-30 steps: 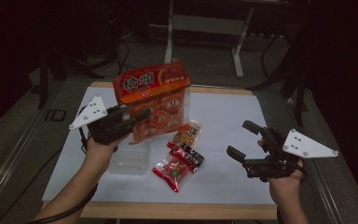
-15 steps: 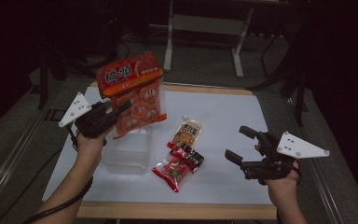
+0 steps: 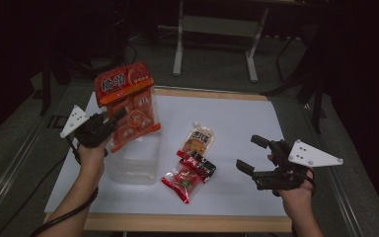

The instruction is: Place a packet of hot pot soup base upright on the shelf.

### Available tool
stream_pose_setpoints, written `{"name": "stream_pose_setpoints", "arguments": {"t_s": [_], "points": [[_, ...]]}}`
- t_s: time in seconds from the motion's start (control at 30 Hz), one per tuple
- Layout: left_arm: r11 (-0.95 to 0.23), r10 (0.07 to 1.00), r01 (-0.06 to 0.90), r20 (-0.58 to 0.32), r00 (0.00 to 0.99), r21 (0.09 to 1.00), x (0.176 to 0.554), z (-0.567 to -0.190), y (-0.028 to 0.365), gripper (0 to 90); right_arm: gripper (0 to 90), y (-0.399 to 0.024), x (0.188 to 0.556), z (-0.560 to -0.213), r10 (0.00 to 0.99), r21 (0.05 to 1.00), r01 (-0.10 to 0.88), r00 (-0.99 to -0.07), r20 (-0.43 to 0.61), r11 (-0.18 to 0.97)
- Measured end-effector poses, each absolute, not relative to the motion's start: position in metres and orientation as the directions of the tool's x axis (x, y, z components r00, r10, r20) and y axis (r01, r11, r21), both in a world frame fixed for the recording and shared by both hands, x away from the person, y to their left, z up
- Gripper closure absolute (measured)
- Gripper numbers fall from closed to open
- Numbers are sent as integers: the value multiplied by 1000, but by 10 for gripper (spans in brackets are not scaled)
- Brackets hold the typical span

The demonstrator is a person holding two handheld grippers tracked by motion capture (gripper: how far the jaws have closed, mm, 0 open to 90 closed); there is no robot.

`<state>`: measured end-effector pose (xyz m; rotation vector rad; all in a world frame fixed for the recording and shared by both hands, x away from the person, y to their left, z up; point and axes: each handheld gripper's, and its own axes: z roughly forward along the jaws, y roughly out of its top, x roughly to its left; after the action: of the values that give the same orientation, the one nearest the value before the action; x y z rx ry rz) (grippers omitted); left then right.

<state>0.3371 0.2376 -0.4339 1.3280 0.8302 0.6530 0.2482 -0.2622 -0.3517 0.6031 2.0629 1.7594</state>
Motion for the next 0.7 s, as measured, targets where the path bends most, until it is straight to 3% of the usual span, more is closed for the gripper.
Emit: {"name": "stream_pose_setpoints", "arguments": {"t_s": [0.7], "points": [[44,817,132,-112,566,990,356,-452,225,713,135,-265,248,-355,529,986,88,-849,0,141]]}}
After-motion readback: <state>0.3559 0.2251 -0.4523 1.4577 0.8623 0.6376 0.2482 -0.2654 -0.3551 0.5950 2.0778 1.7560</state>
